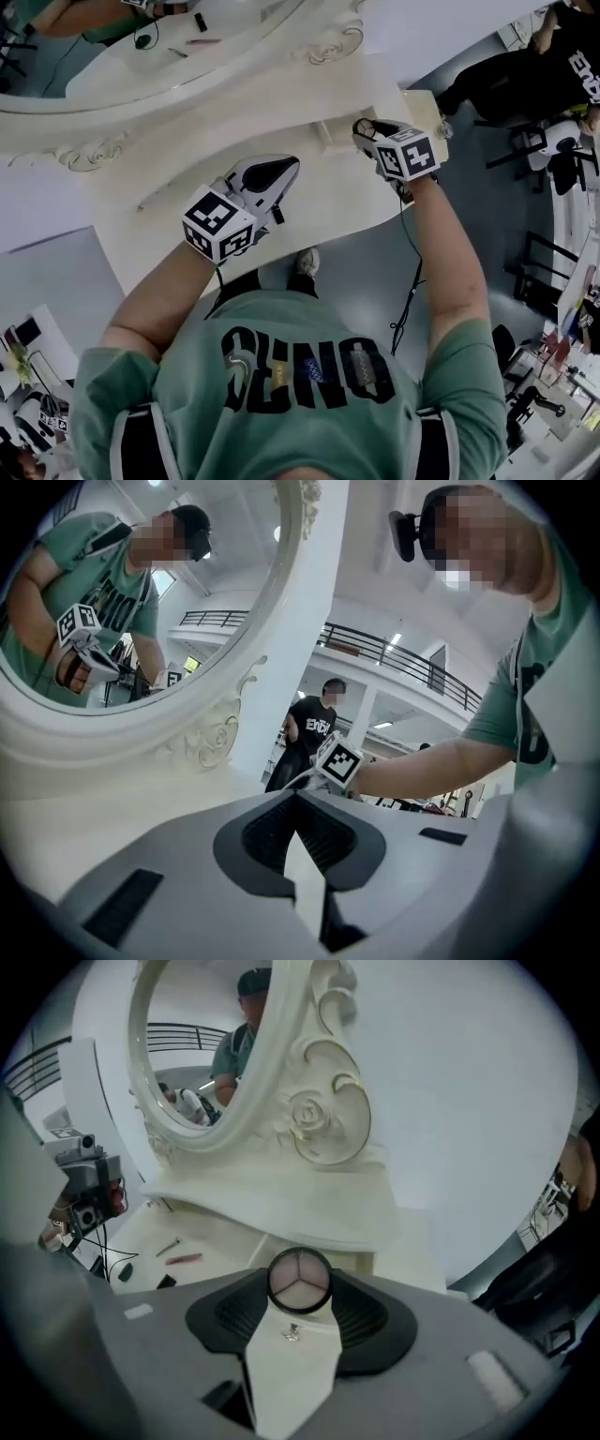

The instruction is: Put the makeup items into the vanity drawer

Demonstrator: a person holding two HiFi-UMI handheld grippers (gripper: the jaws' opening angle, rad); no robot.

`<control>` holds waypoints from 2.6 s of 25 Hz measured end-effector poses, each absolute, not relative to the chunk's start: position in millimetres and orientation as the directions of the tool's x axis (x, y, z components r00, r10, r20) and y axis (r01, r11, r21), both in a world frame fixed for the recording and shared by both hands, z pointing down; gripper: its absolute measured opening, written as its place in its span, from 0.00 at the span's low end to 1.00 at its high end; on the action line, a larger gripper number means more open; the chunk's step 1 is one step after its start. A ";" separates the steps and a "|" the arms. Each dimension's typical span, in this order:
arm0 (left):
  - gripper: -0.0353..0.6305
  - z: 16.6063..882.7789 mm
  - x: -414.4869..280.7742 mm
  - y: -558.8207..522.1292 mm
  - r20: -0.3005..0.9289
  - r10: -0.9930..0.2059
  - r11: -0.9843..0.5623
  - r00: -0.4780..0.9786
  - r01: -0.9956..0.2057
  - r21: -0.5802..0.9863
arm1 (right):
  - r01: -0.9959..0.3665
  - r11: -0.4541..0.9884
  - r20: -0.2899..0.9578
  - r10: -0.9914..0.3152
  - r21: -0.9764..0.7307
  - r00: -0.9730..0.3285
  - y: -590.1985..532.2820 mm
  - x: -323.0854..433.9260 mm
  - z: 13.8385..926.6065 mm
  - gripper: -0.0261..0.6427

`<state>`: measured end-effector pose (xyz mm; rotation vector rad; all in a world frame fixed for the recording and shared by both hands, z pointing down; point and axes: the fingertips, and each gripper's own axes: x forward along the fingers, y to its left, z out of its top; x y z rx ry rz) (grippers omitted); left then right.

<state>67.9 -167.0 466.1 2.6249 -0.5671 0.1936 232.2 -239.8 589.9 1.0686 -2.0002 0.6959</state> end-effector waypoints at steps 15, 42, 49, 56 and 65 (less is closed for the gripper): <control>0.06 489.3 58.8 -155.0 0.212 -0.318 -0.809 0.924 -0.381 0.448 | -0.824 0.559 0.908 -0.292 -0.094 -0.302 -261.2 222.4 638.3 0.37; 0.06 491.1 52.0 -153.2 0.212 -0.327 -0.803 0.921 -0.389 0.452 | -0.824 0.557 0.915 -0.272 -0.101 -0.296 -260.9 220.2 639.7 0.39; 0.06 491.2 52.3 -151.1 0.209 -0.323 -0.806 0.923 -0.385 0.450 | -0.828 0.552 0.907 -0.293 -0.099 -0.304 -261.7 219.3 638.6 0.39; 0.06 477.5 49.9 -142.7 0.223 -0.313 -0.809 0.923 -0.382 0.447 | -0.846 0.508 0.825 -0.401 -0.163 -0.399 -244.4 212.9 585.7 0.40; 0.06 409.3 50.8 -125.7 0.193 -0.316 -0.849 0.929 -0.368 0.379 | -0.833 0.509 0.475 -0.690 -0.219 -0.546 -158.8 219.4 409.3 0.36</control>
